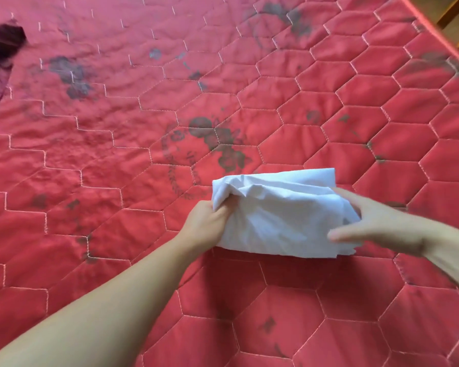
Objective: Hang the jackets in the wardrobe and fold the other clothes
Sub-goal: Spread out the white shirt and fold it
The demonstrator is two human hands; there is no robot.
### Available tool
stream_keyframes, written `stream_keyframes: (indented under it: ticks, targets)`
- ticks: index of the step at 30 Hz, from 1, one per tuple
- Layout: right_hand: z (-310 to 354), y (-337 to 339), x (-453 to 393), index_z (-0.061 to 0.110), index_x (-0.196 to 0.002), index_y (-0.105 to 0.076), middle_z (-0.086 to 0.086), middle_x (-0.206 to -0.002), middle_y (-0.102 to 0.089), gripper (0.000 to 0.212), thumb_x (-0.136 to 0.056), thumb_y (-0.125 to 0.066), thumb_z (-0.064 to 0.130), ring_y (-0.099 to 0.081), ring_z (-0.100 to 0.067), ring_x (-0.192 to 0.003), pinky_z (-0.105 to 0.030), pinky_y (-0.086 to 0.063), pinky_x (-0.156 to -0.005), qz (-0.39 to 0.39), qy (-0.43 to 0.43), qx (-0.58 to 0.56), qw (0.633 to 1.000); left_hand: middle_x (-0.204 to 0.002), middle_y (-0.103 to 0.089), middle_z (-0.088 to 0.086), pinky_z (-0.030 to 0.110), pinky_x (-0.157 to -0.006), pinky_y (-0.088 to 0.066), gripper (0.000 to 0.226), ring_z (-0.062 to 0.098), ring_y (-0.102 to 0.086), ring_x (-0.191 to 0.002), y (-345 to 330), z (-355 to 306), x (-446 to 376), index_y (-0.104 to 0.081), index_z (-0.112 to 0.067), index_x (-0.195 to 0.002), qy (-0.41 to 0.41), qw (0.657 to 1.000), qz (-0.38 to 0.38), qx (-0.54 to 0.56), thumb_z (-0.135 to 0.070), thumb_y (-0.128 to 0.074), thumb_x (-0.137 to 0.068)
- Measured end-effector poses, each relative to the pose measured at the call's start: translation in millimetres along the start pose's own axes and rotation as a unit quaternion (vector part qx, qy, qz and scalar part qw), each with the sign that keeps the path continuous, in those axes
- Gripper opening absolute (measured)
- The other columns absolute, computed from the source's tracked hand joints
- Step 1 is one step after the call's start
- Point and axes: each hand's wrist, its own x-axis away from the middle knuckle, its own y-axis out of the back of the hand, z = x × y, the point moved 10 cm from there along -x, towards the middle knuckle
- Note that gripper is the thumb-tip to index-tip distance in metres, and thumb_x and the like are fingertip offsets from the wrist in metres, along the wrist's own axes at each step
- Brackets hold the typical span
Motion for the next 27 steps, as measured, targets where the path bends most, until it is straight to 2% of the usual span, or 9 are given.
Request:
stream_keyframes:
  ticks: [2, 6, 9, 12, 18, 22, 23, 24, 27]
  targets:
    - [-9, 4, -4, 0.047, -0.113, -0.061, 0.01, -0.102, -0.073, 0.052, -0.074, -0.074, 0.015, -0.069, -0.003, -0.089, -0.017, -0.053, -0.066, -0.065, 0.015, 0.036, 0.997, -0.041, -0.039, -0.017, 0.019, -0.042, -0.029, 0.063, 0.003, -0.034, -0.042, -1, 5, -3, -0.048, -0.026, -0.038, 0.031, 0.999, -0.005, 0.03, -0.053, -0.047, -0.094]
    - [-28, 31, -15, 0.016, -0.094, -0.072, -0.004, -0.086, -0.075, 0.007, -0.088, -0.067, 0.017, -0.068, -0.011, -0.075, -0.027, -0.054, -0.064, -0.189, -0.01, -0.045, 0.981, -0.053, -0.063, -0.013, 0.017, -0.045, -0.044, 0.066, -0.001, -0.057, -0.048, 7, 13, -8, -0.064, -0.017, -0.06, 0.099, 0.992, -0.03, 0.067, -0.071, -0.038, -0.087]
    - [-32, 45, -28, 0.01, -0.073, -0.065, 0.008, -0.061, -0.063, 0.021, -0.09, -0.066, 0.024, -0.055, -0.003, -0.054, -0.016, -0.043, -0.05, -0.267, -0.028, -0.016, 0.963, -0.072, -0.065, -0.005, 0.026, -0.054, -0.043, 0.066, 0.009, -0.061, -0.067, 14, 23, -18, -0.061, -0.016, -0.069, 0.146, 0.985, -0.078, 0.049, -0.073, -0.034, -0.087]
    - [-43, 53, -42, 0.021, -0.051, -0.037, 0.012, -0.044, -0.033, 0.049, -0.091, -0.063, 0.034, -0.031, -0.008, -0.04, -0.024, -0.025, -0.04, -0.348, -0.082, 0.036, 0.933, -0.073, -0.059, -0.001, 0.027, -0.053, -0.035, 0.065, 0.015, -0.056, -0.066, 17, 24, -29, -0.056, -0.013, -0.068, 0.164, 0.98, -0.106, -0.021, -0.07, -0.035, -0.089]
    - [-24, 85, -38, 0.017, -0.047, -0.039, -0.002, -0.049, -0.041, 0.058, -0.093, -0.049, 0.05, -0.046, -0.029, -0.061, -0.037, -0.027, -0.049, -0.415, -0.109, 0.24, 0.871, -0.048, -0.044, 0.001, 0.034, -0.054, -0.03, 0.063, 0.03, -0.046, -0.061, 77, 7, -25, -0.042, -0.01, -0.047, 0.083, 0.955, -0.236, -0.158, -0.052, -0.046, -0.093]
    - [-25, 84, -36, 0.018, -0.054, -0.047, -0.008, -0.064, -0.054, 0.057, -0.088, -0.041, 0.063, -0.056, -0.036, -0.075, -0.037, -0.038, -0.061, -0.41, -0.163, 0.3, 0.846, -0.087, -0.063, 0.003, 0.031, -0.063, -0.031, 0.048, 0.021, -0.059, -0.082, 45, 1, -1, -0.061, -0.02, -0.089, 0.107, 0.956, -0.265, 0.072, -0.067, -0.051, -0.083]
    - [-25, 83, -34, 0.018, -0.058, -0.05, -0.011, -0.072, -0.059, 0.056, -0.087, -0.041, 0.065, -0.058, -0.037, -0.079, -0.037, -0.041, -0.064, -0.417, -0.174, 0.308, 0.837, -0.098, -0.063, 0.01, 0.035, -0.073, -0.047, 0.061, 0.023, -0.061, -0.09, 23, 0, -1, -0.061, -0.016, -0.104, 0.135, 0.958, -0.228, 0.111, -0.07, -0.053, -0.08]
    - [-23, 81, -30, 0.018, -0.064, -0.052, -0.013, -0.082, -0.062, 0.053, -0.085, -0.042, 0.065, -0.059, -0.038, -0.085, -0.039, -0.044, -0.067, -0.433, -0.175, 0.311, 0.828, -0.106, -0.061, 0.015, 0.033, -0.095, -0.041, 0.073, 0.027, -0.06, -0.097, 1, -1, 1, -0.058, -0.011, -0.115, 0.165, 0.959, -0.19, 0.13, -0.073, -0.055, -0.077]
    - [-25, 77, -12, 0.019, -0.096, -0.054, -0.012, -0.114, -0.052, 0.045, -0.083, -0.053, 0.062, -0.049, -0.037, -0.109, -0.046, -0.041, -0.088, -0.509, -0.18, 0.254, 0.803, -0.122, -0.057, 0.009, 0.036, -0.087, -0.045, 0.081, 0.03, -0.057, -0.109, -26, -1, 4, -0.049, -0.01, -0.125, 0.215, 0.955, -0.174, 0.103, -0.073, -0.058, -0.075]
